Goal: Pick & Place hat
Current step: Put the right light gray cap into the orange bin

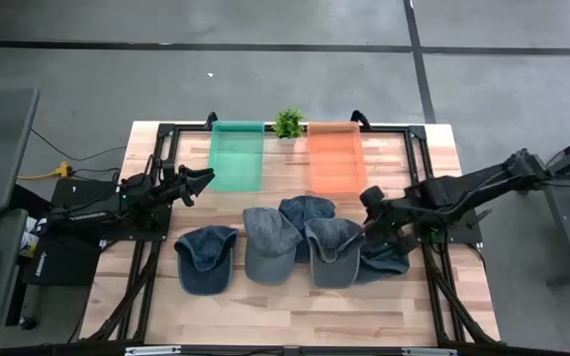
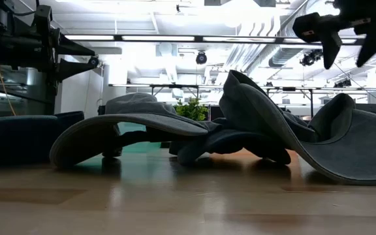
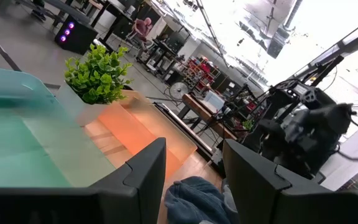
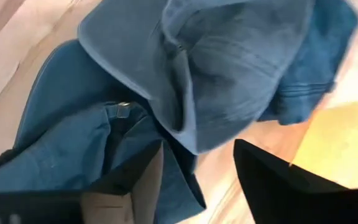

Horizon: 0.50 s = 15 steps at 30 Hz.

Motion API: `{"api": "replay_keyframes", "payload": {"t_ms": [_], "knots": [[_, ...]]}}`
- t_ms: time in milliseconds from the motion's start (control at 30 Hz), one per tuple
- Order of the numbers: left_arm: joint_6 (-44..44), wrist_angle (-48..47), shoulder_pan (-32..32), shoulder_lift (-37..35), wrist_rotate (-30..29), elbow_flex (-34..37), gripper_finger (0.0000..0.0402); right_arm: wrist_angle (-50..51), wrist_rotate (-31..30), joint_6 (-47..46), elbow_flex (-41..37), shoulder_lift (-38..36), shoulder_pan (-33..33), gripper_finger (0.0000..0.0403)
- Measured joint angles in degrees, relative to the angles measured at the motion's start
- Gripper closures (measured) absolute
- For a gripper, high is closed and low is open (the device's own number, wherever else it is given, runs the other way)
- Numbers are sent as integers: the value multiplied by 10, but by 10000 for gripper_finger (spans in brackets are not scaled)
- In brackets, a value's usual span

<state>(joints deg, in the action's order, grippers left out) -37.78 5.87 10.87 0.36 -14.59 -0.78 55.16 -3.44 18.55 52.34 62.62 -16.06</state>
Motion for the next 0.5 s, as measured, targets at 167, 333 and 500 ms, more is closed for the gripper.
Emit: {"api": "replay_keyframes", "payload": {"t_ms": [167, 333, 500], "knots": [[0, 0, 0, 0, 0, 0, 243, 2, -30, 32, 0, 46, -33, 169], [0, 0, 0, 0, 0, 0, 243, 7, -86, 89, 0, 92, -71, 154], [0, 0, 0, 0, 0, 0, 243, 8, -142, 142, 0, 129, -104, 153]]}}
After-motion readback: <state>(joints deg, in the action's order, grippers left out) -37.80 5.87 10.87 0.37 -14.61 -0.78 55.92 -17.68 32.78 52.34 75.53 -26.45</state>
